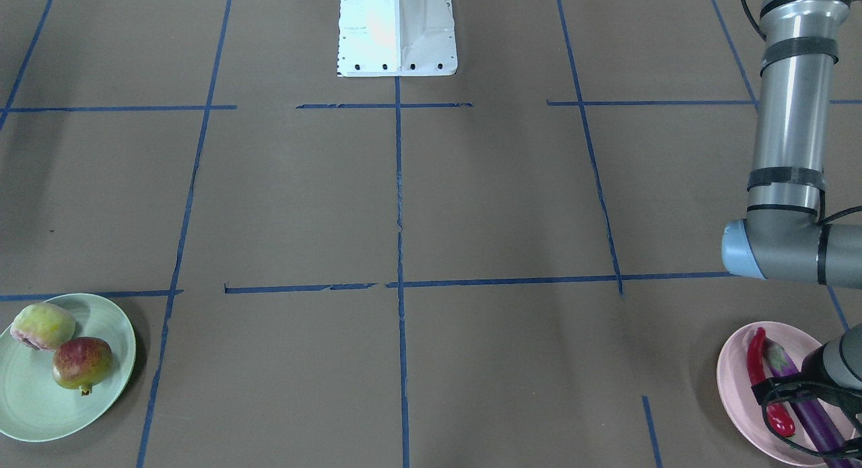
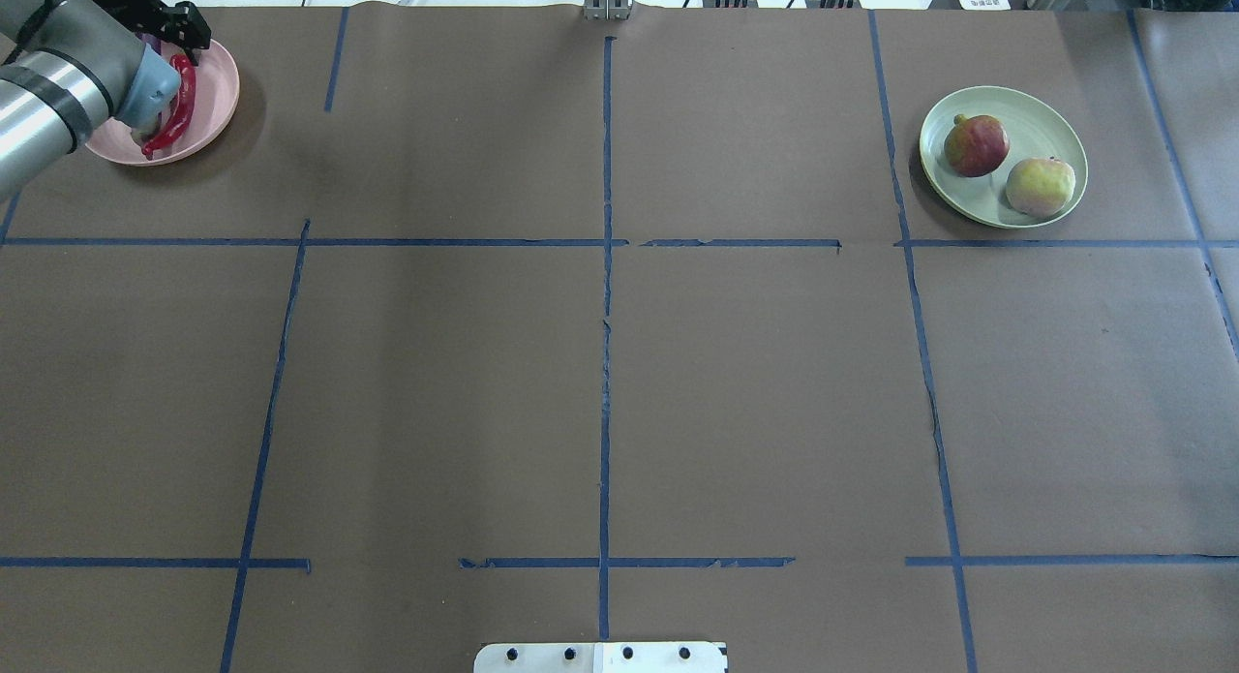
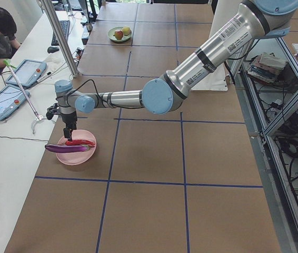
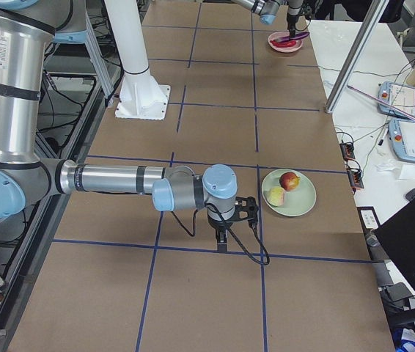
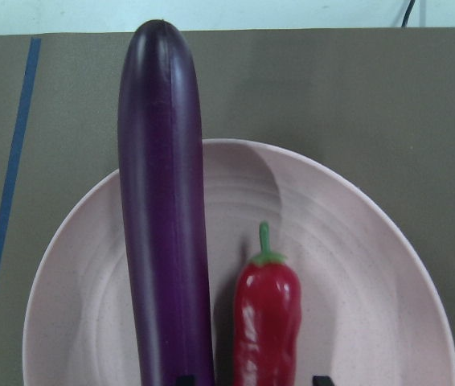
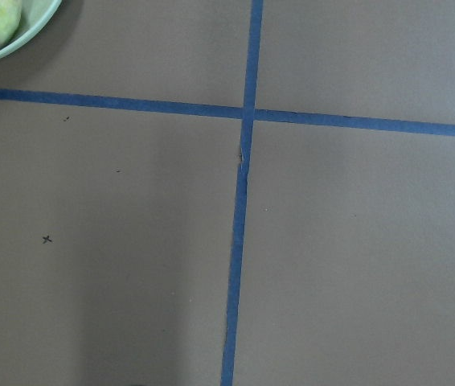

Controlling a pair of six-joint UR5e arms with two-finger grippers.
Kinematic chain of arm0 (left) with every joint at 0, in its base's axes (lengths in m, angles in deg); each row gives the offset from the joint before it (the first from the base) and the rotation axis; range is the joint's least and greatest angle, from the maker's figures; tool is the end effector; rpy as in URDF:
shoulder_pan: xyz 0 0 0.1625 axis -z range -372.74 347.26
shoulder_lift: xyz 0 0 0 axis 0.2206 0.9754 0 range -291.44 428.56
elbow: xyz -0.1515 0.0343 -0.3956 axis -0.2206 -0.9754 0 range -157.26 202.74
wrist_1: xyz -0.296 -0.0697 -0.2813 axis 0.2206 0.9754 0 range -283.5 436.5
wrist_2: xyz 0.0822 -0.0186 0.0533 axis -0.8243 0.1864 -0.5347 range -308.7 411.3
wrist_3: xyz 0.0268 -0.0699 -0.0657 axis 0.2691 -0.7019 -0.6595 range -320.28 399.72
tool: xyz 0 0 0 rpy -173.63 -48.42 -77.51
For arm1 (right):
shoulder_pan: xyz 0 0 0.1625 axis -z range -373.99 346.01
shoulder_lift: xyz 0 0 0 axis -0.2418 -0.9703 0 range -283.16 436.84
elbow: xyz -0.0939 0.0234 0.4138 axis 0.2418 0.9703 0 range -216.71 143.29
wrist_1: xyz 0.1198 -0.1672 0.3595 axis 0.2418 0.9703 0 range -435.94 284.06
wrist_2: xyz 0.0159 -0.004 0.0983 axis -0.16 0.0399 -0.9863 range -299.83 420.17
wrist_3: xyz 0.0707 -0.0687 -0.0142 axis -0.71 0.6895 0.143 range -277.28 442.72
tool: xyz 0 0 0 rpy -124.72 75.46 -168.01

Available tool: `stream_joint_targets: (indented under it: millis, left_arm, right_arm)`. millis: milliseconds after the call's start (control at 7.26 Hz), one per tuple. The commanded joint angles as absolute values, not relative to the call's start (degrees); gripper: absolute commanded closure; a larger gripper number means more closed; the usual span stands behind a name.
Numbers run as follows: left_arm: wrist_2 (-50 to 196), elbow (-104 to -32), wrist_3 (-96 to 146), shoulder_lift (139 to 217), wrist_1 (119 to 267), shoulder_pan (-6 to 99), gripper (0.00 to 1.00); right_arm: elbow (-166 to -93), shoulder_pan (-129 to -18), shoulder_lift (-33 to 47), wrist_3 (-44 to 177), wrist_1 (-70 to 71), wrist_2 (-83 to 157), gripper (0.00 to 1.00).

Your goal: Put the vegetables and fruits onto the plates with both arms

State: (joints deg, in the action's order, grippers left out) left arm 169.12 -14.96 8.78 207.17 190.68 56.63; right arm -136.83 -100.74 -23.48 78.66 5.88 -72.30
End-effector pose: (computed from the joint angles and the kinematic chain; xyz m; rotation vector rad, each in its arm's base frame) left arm 0.2127 -0.8116 0.5164 0.1067 0.5849 -0.0878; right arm 0.0419 -0.4280 0.6408 0.0854 -0.7470 -0.0382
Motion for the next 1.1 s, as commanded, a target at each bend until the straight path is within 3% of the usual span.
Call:
stream_joint_targets:
  millis: [0,276,689,964]
  left_arm:
    - [180.9,-27.4,14.9,197.7,190.1,61.8,0.00]
    - [186.2,-41.5,24.2,191.9,180.3,66.9,0.00]
    - [184.7,-71.1,38.4,174.4,156.4,69.2,0.00]
    - [184.7,-78.7,40.2,163.6,156.2,71.2,0.00]
  right_arm:
    - [-136.9,-100.7,-23.3,78.5,6.0,-72.5,0.00]
    - [-137.1,-100.6,-22.4,78.3,9.1,-72.7,0.00]
    - [-137.6,-99.6,-22.1,81.5,13.0,-72.1,0.00]
    - [-137.8,-100.6,-21.7,87.9,15.8,-72.5,0.00]
